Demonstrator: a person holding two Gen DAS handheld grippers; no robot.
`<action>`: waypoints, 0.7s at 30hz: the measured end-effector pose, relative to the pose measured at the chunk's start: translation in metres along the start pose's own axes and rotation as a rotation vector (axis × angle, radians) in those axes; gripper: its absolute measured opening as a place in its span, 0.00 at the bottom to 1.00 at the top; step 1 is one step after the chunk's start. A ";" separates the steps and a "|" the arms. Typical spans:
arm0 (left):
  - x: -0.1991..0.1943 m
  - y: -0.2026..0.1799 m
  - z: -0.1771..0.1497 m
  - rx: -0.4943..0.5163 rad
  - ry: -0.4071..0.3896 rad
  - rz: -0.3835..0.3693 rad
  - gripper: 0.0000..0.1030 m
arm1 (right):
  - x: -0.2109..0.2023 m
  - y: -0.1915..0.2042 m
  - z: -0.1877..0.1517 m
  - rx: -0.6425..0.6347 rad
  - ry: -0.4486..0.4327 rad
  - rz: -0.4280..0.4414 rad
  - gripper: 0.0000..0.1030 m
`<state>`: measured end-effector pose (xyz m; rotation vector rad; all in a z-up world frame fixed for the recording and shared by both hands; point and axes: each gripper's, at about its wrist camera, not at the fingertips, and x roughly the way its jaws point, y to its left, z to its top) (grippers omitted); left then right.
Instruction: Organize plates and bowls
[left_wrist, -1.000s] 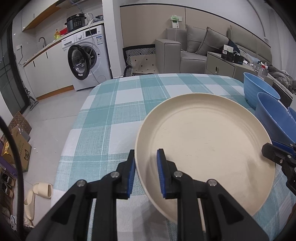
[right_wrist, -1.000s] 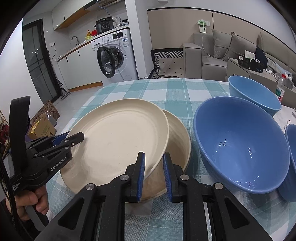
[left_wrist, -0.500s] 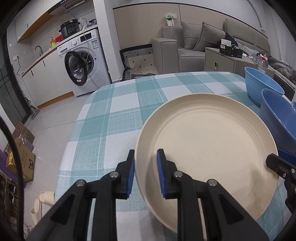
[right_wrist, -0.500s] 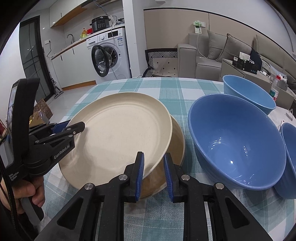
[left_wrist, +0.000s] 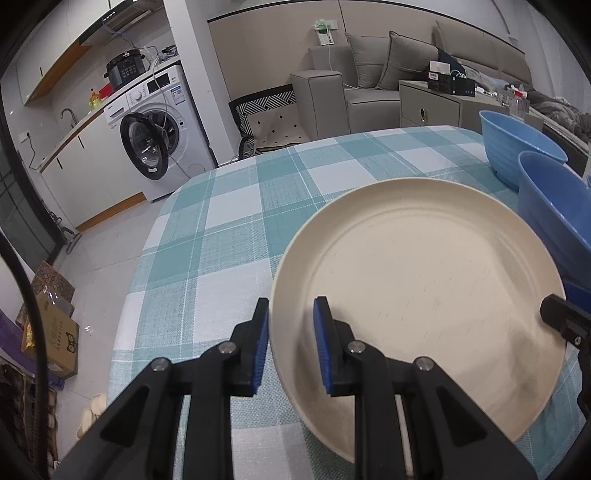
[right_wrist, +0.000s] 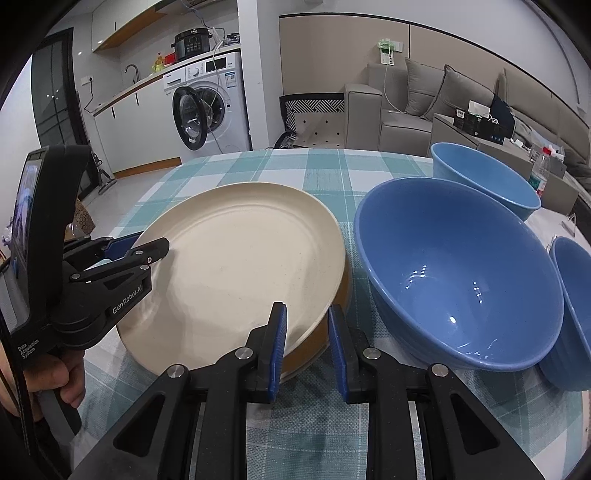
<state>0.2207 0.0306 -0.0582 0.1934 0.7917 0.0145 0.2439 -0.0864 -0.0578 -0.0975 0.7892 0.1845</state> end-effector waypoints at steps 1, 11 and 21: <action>0.001 -0.002 0.000 0.007 0.004 0.002 0.20 | 0.000 0.000 0.000 -0.003 -0.001 -0.004 0.24; 0.004 -0.007 -0.003 0.027 0.017 0.006 0.23 | 0.008 -0.001 -0.004 -0.025 0.013 -0.034 0.24; 0.003 -0.004 -0.008 -0.003 0.031 -0.041 0.39 | 0.014 -0.006 -0.003 -0.035 0.028 -0.026 0.24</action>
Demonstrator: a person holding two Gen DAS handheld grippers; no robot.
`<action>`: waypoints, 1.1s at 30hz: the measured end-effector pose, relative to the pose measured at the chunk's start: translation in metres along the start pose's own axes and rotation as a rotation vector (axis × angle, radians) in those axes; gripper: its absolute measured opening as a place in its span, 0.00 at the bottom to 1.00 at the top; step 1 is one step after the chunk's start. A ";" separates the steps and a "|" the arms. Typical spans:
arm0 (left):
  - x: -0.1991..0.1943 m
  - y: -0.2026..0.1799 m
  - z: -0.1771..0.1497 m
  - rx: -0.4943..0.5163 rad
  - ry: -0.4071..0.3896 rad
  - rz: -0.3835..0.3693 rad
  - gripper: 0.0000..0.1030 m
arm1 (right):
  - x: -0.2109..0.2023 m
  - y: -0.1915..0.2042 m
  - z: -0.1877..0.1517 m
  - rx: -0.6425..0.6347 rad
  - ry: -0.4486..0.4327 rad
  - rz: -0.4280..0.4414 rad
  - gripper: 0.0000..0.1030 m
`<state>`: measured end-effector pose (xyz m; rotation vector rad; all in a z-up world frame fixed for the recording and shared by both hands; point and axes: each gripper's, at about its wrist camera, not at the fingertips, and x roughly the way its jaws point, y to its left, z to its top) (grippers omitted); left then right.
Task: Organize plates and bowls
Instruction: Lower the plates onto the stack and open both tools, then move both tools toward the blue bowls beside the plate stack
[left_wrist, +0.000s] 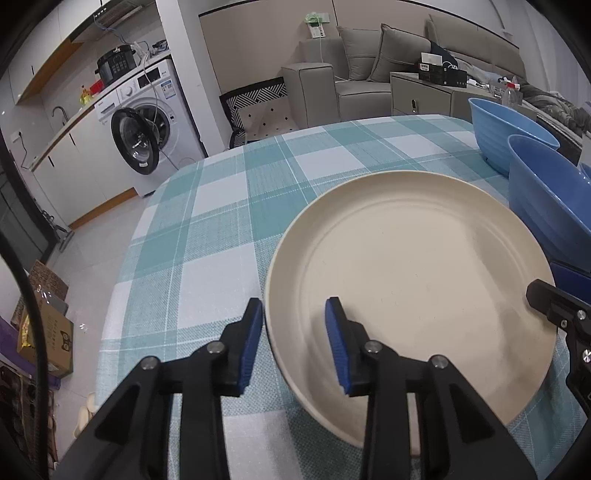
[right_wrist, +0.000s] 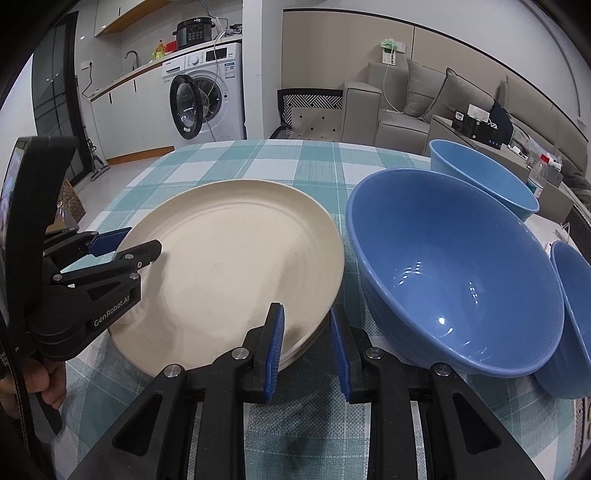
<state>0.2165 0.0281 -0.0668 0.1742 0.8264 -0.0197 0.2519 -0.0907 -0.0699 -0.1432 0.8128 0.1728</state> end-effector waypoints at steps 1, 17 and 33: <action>-0.001 0.001 -0.001 -0.006 0.002 -0.009 0.42 | -0.001 -0.001 0.001 0.001 0.000 0.003 0.24; -0.052 0.039 -0.022 -0.205 -0.020 -0.159 0.56 | -0.037 -0.002 0.008 0.025 -0.039 0.181 0.89; -0.118 0.033 -0.012 -0.219 -0.157 -0.167 1.00 | -0.113 -0.021 0.024 -0.017 -0.154 0.218 1.00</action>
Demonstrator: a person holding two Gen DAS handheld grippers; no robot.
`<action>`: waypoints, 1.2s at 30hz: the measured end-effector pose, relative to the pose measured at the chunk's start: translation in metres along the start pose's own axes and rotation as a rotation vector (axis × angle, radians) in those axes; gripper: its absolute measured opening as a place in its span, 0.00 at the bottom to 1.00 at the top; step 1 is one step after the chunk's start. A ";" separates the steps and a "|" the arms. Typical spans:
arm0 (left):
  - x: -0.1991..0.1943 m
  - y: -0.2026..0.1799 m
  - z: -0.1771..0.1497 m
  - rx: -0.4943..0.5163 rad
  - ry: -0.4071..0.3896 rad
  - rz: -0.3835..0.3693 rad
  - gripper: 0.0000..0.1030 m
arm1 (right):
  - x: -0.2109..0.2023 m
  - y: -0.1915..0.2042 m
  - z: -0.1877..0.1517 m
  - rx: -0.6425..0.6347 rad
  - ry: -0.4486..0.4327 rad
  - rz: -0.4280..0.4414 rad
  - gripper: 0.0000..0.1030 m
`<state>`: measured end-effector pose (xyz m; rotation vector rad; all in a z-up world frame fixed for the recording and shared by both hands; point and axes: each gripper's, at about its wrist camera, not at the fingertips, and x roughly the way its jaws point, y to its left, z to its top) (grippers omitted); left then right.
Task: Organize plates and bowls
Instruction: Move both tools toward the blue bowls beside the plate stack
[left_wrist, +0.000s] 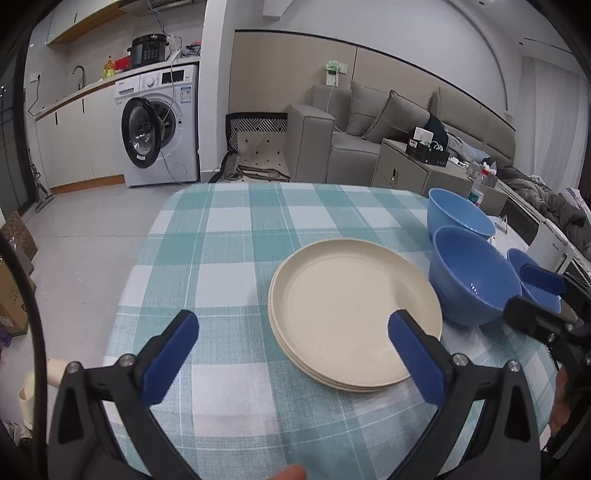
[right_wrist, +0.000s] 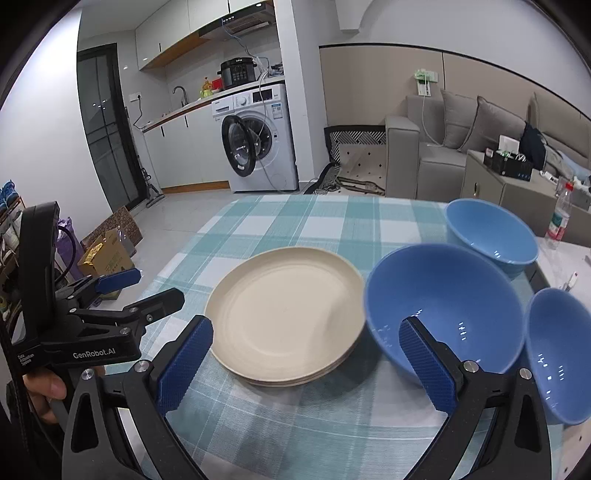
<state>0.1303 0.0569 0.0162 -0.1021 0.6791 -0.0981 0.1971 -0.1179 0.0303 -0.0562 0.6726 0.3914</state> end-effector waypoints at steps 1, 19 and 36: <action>-0.002 -0.003 0.002 0.011 -0.009 0.001 1.00 | -0.007 -0.003 0.003 -0.005 -0.010 -0.008 1.00; -0.029 -0.067 0.051 0.085 -0.098 -0.046 1.00 | -0.118 -0.096 0.048 -0.006 -0.105 -0.109 1.00; 0.008 -0.121 0.095 0.135 -0.090 -0.071 1.00 | -0.139 -0.169 0.081 0.034 -0.080 -0.190 1.00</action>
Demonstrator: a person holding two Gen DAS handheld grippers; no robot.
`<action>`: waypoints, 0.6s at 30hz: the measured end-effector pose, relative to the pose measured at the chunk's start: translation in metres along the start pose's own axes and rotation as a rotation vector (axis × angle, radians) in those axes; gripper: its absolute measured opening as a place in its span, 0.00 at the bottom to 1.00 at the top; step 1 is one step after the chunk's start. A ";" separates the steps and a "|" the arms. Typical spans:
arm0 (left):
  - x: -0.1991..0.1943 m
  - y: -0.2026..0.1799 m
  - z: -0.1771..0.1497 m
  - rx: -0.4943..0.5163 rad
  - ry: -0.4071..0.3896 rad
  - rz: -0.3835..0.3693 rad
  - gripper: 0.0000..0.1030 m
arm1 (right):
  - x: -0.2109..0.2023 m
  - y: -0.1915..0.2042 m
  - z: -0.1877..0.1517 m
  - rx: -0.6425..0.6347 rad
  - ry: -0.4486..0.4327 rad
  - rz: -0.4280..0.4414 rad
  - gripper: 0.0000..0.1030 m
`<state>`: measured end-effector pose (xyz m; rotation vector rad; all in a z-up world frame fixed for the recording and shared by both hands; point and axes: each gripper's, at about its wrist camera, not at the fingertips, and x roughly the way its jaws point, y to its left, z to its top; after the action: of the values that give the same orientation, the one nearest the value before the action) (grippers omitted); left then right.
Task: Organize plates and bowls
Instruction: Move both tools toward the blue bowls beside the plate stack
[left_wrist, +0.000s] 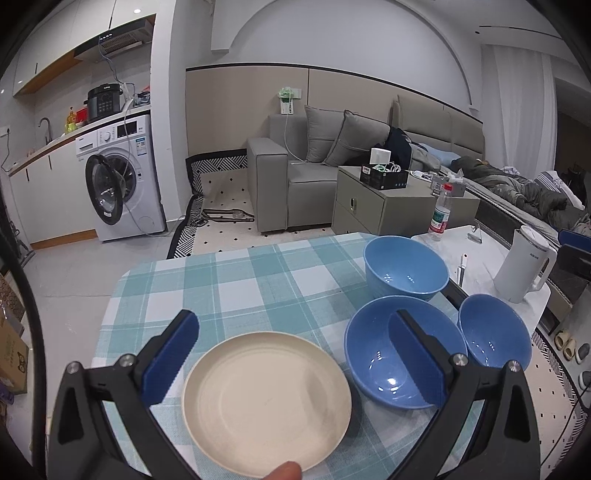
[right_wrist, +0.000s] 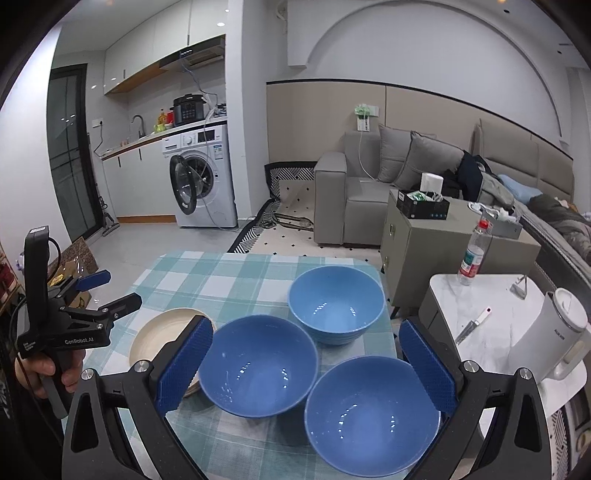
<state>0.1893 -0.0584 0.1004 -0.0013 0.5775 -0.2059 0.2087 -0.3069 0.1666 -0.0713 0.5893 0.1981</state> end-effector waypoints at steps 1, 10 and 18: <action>0.005 -0.002 0.002 0.003 0.005 -0.002 1.00 | 0.002 -0.004 0.002 0.002 0.005 -0.005 1.00; 0.041 -0.018 0.017 0.027 0.045 -0.011 1.00 | 0.030 -0.034 0.009 0.034 0.036 -0.054 1.00; 0.071 -0.031 0.030 0.037 0.079 -0.025 1.00 | 0.060 -0.059 0.011 0.064 0.081 -0.079 1.00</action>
<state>0.2578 -0.1043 0.0890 0.0354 0.6523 -0.2414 0.2760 -0.3531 0.1429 -0.0405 0.6716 0.0997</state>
